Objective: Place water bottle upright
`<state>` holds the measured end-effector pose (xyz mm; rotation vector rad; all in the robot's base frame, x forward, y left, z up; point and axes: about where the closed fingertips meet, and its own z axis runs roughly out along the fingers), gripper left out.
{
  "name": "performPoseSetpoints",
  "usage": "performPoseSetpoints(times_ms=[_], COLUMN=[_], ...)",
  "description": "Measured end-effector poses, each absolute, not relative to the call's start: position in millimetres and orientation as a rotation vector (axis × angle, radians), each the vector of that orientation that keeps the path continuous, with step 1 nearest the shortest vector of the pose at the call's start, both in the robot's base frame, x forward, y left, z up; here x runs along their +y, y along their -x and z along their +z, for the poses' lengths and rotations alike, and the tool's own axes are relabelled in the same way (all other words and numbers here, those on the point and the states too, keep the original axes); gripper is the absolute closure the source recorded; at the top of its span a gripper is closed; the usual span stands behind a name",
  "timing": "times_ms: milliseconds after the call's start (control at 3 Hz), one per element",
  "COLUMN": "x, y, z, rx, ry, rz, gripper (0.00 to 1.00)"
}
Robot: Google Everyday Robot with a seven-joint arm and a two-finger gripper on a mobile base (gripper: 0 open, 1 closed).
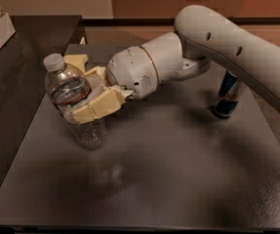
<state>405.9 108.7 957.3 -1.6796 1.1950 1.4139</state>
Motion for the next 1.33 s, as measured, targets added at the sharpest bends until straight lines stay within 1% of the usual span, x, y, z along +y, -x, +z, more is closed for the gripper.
performPoseSetpoints(times_ms=[667, 1000, 1333], x=[115.6, 117.8, 118.5], y=[-395.6, -391.6, -388.5], z=[944.4, 938.2, 933.5], rx=[1.018, 0.97, 0.948], ry=[1.732, 1.748, 1.766], rz=[1.555, 1.596, 1.594], gripper=[1.0, 1.0, 0.83])
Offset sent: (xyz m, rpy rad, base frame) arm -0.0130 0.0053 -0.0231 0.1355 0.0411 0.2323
